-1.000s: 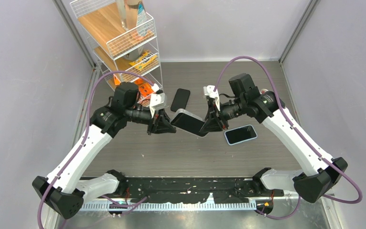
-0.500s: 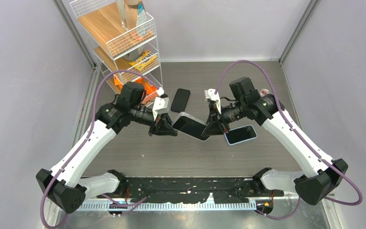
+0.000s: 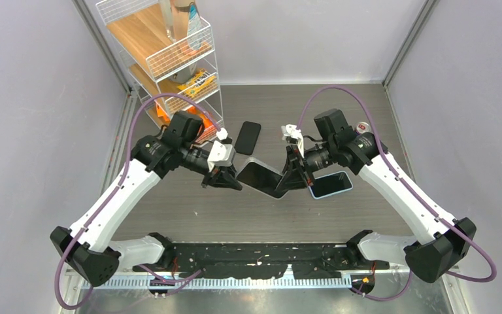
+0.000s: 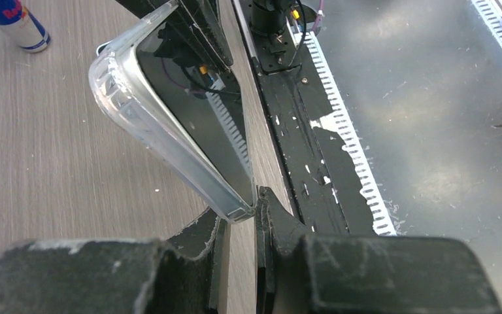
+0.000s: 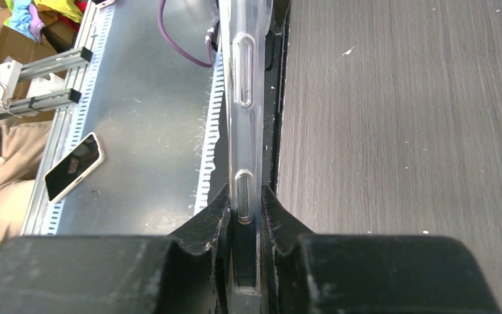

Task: Take the phone out of the phone case
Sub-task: Remove the phone case from the phone.

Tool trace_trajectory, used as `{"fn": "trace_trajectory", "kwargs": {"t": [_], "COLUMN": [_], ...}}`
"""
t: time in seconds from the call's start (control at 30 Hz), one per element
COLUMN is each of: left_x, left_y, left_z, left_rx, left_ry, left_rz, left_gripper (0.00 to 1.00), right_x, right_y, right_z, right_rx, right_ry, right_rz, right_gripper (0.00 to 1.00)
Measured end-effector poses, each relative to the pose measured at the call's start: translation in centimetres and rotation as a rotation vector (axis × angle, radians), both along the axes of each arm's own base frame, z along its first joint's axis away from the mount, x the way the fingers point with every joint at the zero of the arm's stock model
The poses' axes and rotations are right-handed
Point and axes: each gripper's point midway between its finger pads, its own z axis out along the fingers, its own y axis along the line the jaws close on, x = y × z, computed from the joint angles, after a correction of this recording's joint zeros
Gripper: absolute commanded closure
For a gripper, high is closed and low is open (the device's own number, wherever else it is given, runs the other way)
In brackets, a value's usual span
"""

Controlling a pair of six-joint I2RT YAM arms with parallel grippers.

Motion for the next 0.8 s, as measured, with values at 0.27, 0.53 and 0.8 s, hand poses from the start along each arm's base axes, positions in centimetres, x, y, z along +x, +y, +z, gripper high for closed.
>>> {"fn": "trace_trajectory", "kwargs": {"t": [0.27,0.53,0.8], "left_x": [0.2,1.0,2.0], "left_y": [0.1,0.2,0.4], "left_z": [-0.9,-1.4,-1.7], "left_rx": [0.023,0.052,0.064], "left_ry": [-0.028,-0.07,-0.168], "left_rz": [-0.032,-0.023,-0.018], "left_gripper": [1.0,1.0,0.84], "right_x": [-0.5,-0.6,-0.5], "right_y": [0.1,0.0,-0.1], "right_z": [-0.6,-0.7,-0.4], "right_rx": [-0.001,-0.007,-0.004], "right_ry": [0.086,0.122,0.108], "right_rz": [-0.004,-0.022,-0.037], "right_gripper": [0.95,0.95,0.95]}}
